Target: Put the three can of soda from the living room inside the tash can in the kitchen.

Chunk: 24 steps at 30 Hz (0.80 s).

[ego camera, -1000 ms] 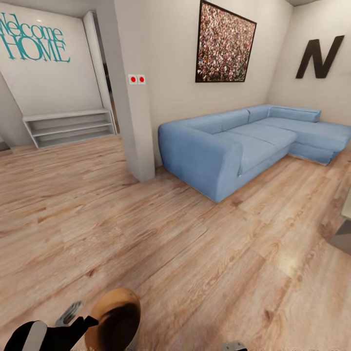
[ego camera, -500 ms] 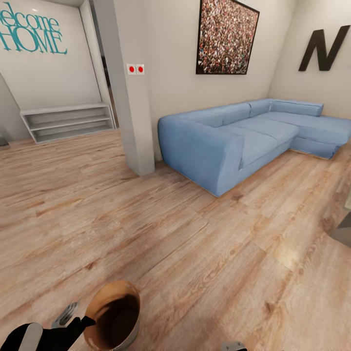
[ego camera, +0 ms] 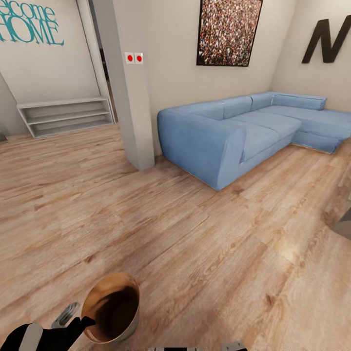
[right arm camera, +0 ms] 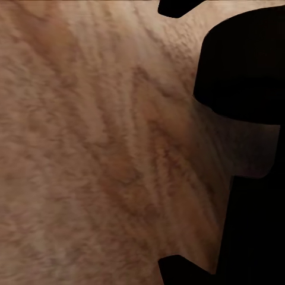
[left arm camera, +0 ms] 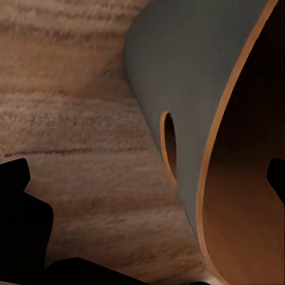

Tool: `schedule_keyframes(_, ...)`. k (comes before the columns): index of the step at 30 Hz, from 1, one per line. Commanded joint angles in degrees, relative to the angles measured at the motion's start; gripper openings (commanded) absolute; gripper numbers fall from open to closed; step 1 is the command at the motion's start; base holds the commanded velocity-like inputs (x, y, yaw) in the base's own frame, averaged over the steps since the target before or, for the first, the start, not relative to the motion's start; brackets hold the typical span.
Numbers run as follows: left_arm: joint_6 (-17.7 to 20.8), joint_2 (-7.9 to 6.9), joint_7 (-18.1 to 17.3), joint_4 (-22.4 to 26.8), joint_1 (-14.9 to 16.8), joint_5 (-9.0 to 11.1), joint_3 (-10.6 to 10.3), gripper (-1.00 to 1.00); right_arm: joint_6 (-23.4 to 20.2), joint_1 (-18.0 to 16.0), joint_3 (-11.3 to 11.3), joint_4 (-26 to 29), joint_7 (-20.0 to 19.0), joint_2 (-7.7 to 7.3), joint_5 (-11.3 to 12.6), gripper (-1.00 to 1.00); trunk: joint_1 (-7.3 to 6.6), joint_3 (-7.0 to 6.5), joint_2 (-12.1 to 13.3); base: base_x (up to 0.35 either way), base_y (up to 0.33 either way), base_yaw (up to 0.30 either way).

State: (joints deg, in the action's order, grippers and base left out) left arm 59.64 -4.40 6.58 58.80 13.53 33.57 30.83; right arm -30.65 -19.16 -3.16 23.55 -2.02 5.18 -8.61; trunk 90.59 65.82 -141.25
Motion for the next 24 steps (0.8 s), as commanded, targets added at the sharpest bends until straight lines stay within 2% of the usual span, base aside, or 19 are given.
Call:
schedule_keyframes(1,-0.03,0.02,0.04,0.0,0.0,0.01,-0.01,1.0,-0.01,0.0,0.0,0.0,0.0,0.0,0.0,1.0,0.23,0.28,-0.42,0.0,0.0,0.0)
schedule_keyframes(5,-0.14,0.11,0.24,0.0,0.0,-0.08,-0.17,1.0,-0.02,0.0,0.0,0.0,-0.03,0.0,0.0,1.0,1.09,1.38,-1.99,0.0,0.0,0.0)
schedule_keyframes(16,-0.29,0.41,0.69,0.0,0.0,-0.61,-0.5,1.0,-0.03,0.0,0.0,0.0,-0.08,0.0,0.0,1.0,1.37,4.84,-2.14,0.0,0.0,0.0)
schedule_keyframes(24,-0.39,0.52,2.65,0.28,0.0,-0.5,-0.37,1.0,-0.03,0.0,0.0,0.0,-0.09,0.0,0.0,1.0,1.37,5.14,-2.14,0.0,0.0,0.0)
